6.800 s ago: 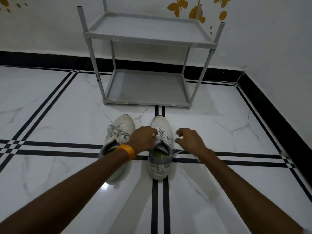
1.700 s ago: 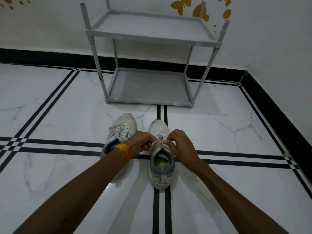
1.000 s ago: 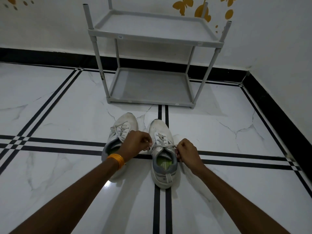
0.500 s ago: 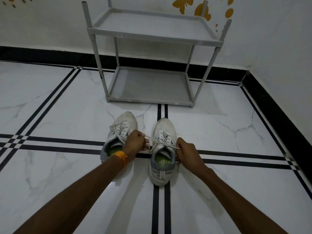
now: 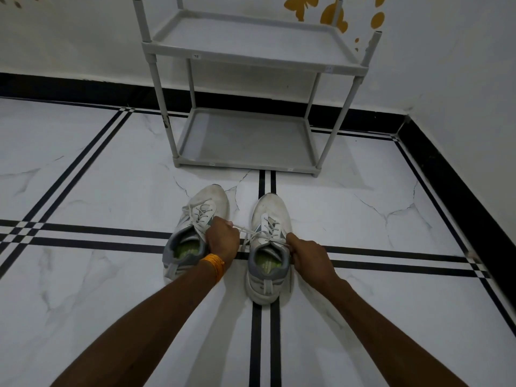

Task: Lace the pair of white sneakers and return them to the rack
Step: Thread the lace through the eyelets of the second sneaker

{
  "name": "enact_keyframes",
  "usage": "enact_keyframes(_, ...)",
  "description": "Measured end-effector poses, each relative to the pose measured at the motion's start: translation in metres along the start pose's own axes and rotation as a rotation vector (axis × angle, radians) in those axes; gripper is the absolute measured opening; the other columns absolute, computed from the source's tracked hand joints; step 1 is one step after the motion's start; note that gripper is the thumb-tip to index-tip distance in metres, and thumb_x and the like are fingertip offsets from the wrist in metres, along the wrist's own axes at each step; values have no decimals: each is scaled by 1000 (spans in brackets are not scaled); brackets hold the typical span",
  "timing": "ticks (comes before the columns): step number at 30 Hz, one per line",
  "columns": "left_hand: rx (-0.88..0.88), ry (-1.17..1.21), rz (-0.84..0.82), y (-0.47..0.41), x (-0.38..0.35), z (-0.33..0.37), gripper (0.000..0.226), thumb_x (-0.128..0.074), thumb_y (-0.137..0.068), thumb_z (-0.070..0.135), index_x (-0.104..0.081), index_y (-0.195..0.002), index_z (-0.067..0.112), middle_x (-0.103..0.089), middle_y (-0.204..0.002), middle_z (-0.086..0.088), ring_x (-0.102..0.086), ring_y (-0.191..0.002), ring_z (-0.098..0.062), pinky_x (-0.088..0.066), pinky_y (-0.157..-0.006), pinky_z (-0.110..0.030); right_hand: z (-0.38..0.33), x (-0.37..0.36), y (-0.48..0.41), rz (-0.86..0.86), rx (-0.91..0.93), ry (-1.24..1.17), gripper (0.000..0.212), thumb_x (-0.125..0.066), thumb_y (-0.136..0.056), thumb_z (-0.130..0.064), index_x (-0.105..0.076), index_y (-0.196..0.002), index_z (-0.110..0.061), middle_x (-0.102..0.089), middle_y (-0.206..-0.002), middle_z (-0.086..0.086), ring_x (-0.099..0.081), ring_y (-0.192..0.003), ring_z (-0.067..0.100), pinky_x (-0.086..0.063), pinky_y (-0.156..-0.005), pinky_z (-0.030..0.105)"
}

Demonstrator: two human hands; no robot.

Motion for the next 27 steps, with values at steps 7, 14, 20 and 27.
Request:
enact_keyframes(7,90,-7,-86,-6,-11,-13,25,-47,-95,9,-55,-112,-8,-63,-113,-28,-61,-106,-43,-53,-89,-42,18,-4,-1,-40,-124,-285,13,-48,-85,2,-44,-80,-10,-59,-66,10,-45,-57,20,-45,-56,42)
enact_keyframes(14,-622,-337,-207,21,-14,53,35,-38,-100,42,-54,-123,21,-56,-117,-3,-59,-98,-23,-47,-83,-34,25,38,6,46,-442,-367,46,-65,-83,-44,-56,-122,-23,-60,-106,2,-61,-95,20,-50,-84,35)
enact_keyframes(20,-800,-476,-473,35,-58,54,28,-46,-99,33,-63,-114,16,-59,-111,-7,-61,-96,-26,-50,-80,-38,-50,13,-11,-100,-130,230,33,-59,-93,-34,-57,-117,-12,-60,-112,10,-64,-93,29,-49,-76,36)
enact_keyframes(27,-852,-560,-293,34,-47,47,27,-37,-101,34,-52,-91,15,-67,-85,-12,-62,-76,-33,-45,-64,-38,-35,13,-16,31,-138,111,15,-53,-97,-18,-60,-98,-5,-64,-95,14,-62,-85,30,-37,-66,31)
Point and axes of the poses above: each hand's wrist, its own y-axis away from the middle knuckle, its own x-axis out of the back of the hand, z = x × y, the point moved 9 cm from there along -y, towards the middle knuckle
